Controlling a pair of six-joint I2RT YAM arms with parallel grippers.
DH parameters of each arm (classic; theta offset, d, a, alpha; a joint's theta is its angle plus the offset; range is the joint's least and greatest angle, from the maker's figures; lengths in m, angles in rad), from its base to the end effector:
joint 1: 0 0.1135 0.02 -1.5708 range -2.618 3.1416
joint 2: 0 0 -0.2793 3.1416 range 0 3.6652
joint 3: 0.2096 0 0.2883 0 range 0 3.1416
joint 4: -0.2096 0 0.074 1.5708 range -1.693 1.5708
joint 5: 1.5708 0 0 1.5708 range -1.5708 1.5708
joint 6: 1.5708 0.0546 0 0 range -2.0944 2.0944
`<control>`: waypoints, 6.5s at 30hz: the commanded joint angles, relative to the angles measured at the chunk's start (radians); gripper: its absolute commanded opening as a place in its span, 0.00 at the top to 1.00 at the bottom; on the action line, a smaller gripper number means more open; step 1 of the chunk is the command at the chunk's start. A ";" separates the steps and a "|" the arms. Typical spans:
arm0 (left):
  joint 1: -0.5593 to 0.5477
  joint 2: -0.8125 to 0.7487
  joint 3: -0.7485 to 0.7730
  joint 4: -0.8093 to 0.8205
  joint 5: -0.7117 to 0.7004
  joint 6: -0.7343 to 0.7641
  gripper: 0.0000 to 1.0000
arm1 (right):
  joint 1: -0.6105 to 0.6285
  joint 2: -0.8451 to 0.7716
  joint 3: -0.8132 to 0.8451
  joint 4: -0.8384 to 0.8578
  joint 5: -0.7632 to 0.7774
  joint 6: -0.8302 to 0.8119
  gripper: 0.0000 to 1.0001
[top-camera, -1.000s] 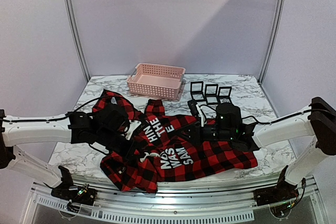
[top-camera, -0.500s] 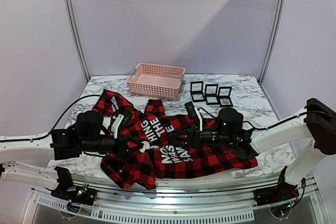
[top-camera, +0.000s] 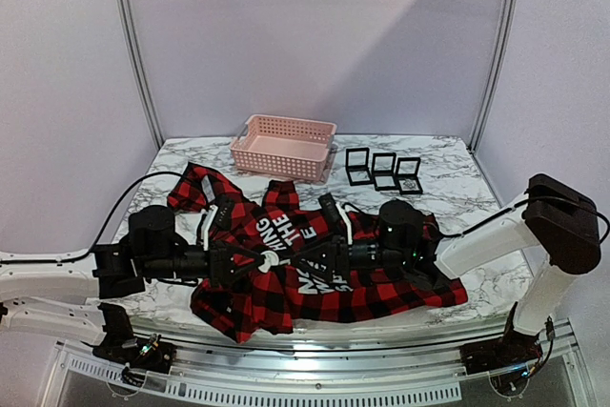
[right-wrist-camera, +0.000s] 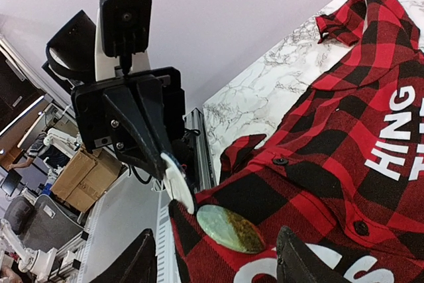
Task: Remove the brooch from the garment
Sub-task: Pick up the brooch from the flattened clothing, then open the brooch with the flattened clothing, then pass from the left arm to the right
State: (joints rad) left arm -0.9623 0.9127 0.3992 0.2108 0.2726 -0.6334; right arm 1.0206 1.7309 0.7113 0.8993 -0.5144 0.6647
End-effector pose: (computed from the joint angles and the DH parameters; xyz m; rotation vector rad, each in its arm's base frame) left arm 0.1280 -0.2095 0.2105 0.5491 2.0235 -1.2979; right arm 0.1779 0.3413 0.1658 -0.7868 1.8253 1.6196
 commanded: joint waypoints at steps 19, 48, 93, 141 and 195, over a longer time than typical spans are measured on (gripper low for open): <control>-0.006 0.037 -0.008 0.128 0.103 -0.047 1.00 | 0.005 0.108 0.128 -0.001 -0.205 -0.064 0.40; -0.004 0.062 0.009 0.150 0.134 -0.056 1.00 | 0.004 0.172 0.175 0.026 -0.242 -0.018 0.60; 0.001 0.084 0.004 0.199 0.163 -0.088 1.00 | -0.072 0.326 0.214 0.144 -0.317 0.212 0.78; 0.063 0.092 -0.054 0.184 0.147 -0.129 1.00 | -0.034 0.036 0.177 -0.240 -0.235 -0.143 0.73; 0.040 0.008 -0.102 0.076 0.014 -0.119 0.19 | -0.005 0.091 0.231 -0.285 -0.208 -0.159 1.00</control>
State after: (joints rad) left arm -0.9024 0.9939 0.3393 0.3614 0.3920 -0.7712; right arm 1.0100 1.8404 0.9340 0.6434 -0.7681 0.5358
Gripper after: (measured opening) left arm 0.766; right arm 0.014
